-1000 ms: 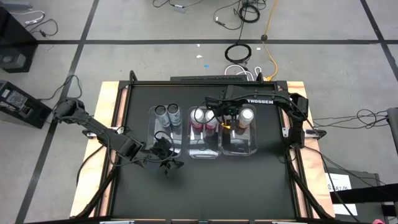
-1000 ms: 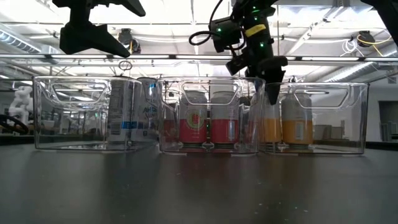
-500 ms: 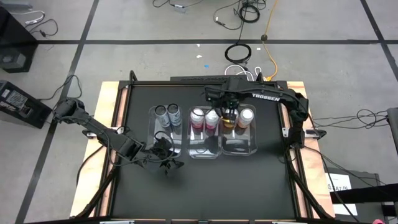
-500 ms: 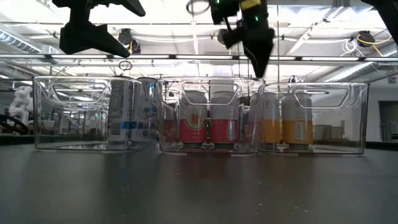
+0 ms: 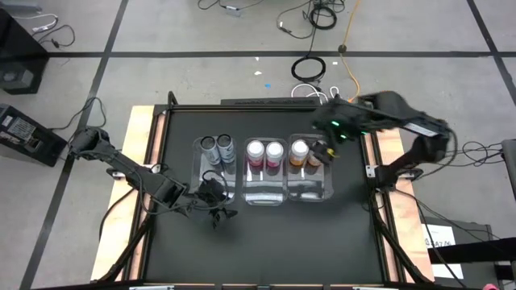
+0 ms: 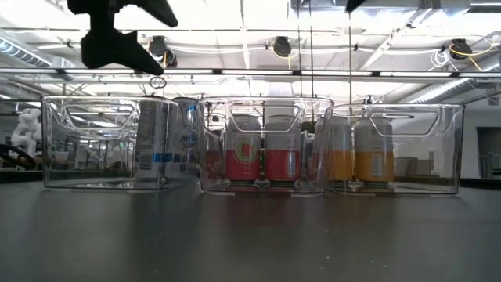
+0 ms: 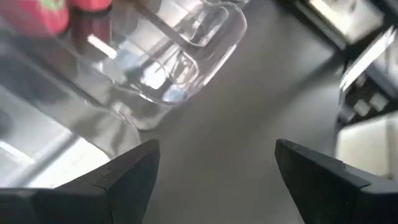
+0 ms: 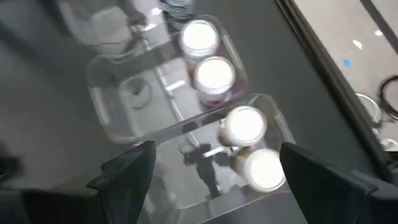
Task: Sort soda cans
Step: Return to Home Position
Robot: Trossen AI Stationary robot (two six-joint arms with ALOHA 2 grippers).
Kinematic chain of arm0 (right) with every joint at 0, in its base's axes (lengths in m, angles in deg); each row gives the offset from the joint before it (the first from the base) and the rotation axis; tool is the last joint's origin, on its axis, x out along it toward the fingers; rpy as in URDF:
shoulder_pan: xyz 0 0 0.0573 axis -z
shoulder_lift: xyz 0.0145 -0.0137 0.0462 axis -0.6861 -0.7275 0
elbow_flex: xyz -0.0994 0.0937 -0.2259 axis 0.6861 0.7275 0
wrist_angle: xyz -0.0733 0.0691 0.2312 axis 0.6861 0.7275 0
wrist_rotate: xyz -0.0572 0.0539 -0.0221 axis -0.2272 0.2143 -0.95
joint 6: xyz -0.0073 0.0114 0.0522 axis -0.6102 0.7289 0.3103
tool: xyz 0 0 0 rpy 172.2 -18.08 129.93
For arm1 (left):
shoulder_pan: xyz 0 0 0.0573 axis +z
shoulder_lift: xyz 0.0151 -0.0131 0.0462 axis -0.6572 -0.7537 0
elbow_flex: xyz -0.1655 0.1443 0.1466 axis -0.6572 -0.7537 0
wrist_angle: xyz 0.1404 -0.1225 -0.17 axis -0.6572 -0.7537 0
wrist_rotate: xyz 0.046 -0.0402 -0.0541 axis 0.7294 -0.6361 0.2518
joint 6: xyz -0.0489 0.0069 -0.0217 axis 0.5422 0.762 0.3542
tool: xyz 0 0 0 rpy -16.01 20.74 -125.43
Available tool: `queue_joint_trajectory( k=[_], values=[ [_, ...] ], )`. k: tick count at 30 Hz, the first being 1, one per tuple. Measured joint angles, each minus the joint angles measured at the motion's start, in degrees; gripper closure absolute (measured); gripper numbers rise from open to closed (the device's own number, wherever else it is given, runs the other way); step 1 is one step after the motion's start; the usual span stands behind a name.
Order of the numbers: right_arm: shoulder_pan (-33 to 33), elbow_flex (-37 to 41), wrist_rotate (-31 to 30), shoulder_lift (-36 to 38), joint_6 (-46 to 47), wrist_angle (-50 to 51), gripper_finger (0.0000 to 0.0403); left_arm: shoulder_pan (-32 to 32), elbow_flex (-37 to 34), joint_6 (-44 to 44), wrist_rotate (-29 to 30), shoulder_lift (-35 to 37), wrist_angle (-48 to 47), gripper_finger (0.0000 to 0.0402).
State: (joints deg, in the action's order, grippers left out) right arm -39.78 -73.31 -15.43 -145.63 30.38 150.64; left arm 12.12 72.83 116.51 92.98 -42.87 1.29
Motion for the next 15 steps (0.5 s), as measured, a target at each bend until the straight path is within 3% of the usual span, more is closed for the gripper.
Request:
queue_joint_trajectory(
  k=[5,10,15],
  values=[
    [-9.63,6.17,-4.36,7.55,6.02,-2.34,0.0067,0.00,0.00,-17.58,-0.17,0.00,-2.95,0.0074],
    [-17.49,18.52,-5.80,13.52,10.79,-3.38,0.0067,0.04,0.00,-32.13,-0.17,0.00,-4.22,0.0074],
    [-22.11,32.80,-5.65,17.20,22.29,-3.89,0.0067,0.13,0.00,-32.70,-0.15,0.00,-3.07,0.0074]
  ],
)
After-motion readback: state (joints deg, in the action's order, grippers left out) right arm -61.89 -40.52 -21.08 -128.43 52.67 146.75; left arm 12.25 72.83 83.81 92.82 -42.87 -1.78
